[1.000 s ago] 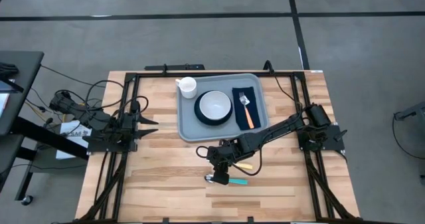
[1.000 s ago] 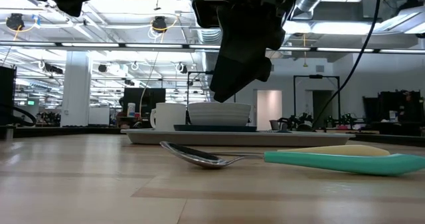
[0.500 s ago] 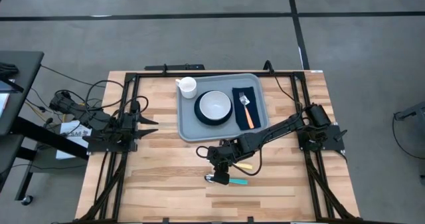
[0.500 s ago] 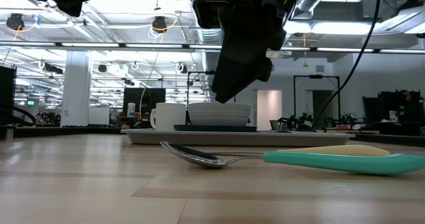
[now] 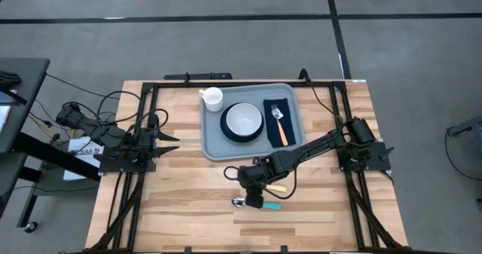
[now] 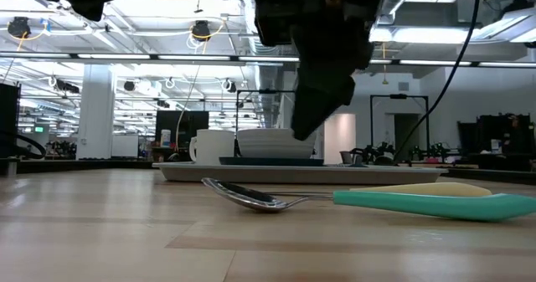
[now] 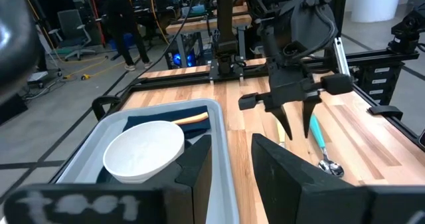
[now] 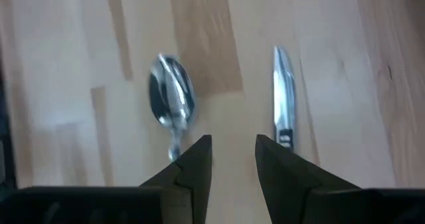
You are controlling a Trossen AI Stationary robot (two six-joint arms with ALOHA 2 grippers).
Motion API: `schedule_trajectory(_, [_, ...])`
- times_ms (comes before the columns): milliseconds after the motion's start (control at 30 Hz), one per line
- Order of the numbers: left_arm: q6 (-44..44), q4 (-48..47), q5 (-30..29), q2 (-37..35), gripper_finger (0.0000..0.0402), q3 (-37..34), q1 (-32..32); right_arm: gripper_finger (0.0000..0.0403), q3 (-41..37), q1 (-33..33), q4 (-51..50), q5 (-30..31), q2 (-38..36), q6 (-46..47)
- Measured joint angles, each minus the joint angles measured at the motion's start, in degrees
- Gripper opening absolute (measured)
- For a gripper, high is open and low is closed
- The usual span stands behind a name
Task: Set up tray
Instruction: Put the blue spoon on the dark blue napkin to the left of the orange fork
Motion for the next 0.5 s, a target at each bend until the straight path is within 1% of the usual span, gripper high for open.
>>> schedule_trajectory(133, [-0.3, 0.0, 0.0, 0.0, 0.0096, 0.0, 0.0, 0.0107, 0.0, 0.0, -3.9, 0.0, 0.0, 0.2])
schedule_trajectory(267, [-0.3, 0.0, 0.0, 0.0, 0.0096, 0.0, 0.0, 0.0107, 0.0, 0.0, -4.4, 0.0, 0.0, 0.6])
schedule_trajectory(367, [-0.3, 0.0, 0.0, 0.0, 0.0096, 0.0, 0.0, 0.0107, 0.0, -0.1, -4.7, 0.0, 0.0, 3.5])
schedule_trajectory(500, [-0.3, -0.1, 0.0, 0.0, 0.0096, 0.0, 0.0, 0.0107, 0.0, -0.4, -7.6, 0.0, 0.0, 3.9])
